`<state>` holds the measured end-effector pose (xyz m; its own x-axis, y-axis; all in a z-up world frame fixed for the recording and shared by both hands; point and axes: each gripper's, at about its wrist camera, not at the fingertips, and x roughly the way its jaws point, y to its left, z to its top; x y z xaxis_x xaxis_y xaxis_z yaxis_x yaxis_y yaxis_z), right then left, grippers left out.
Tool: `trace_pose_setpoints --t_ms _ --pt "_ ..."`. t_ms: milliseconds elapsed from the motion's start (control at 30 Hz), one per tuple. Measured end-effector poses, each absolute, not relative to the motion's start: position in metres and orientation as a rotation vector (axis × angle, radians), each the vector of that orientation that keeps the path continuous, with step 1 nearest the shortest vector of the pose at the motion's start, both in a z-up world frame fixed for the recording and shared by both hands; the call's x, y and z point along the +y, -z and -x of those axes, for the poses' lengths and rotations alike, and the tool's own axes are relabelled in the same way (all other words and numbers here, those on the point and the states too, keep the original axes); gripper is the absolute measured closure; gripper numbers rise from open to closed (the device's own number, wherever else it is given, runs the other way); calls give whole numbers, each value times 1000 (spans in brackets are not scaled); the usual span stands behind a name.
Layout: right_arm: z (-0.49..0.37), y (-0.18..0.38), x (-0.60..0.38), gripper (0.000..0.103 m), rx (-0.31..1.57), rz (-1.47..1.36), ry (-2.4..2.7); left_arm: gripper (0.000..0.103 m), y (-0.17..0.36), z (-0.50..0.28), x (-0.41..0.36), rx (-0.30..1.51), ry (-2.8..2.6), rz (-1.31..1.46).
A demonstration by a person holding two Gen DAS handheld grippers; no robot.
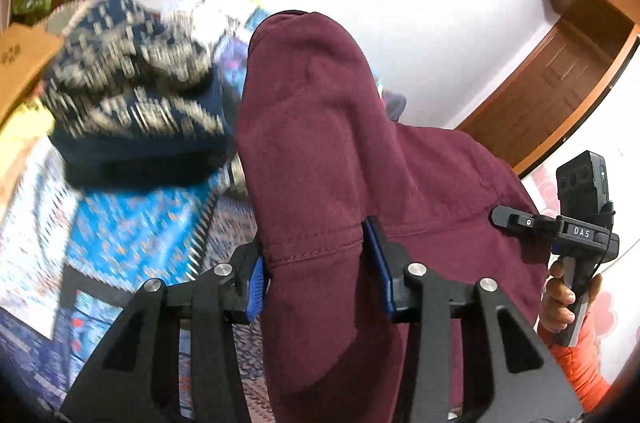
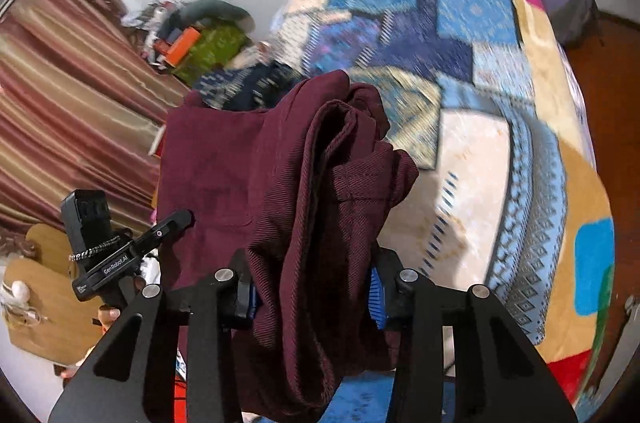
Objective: Fold large clothes
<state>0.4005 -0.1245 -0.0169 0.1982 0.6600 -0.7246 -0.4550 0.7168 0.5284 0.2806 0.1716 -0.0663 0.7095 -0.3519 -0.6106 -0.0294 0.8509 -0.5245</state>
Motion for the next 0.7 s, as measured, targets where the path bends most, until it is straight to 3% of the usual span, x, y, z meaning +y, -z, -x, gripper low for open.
trace_pose_setpoints --t_ms 300,700 --pt "-407 -41 -55 66 971 -210 -910 60 -23 -273 255 611 118 440" --pt "-465 -49 69 66 917 -244 -1032 60 -39 -337 377 574 8 425"
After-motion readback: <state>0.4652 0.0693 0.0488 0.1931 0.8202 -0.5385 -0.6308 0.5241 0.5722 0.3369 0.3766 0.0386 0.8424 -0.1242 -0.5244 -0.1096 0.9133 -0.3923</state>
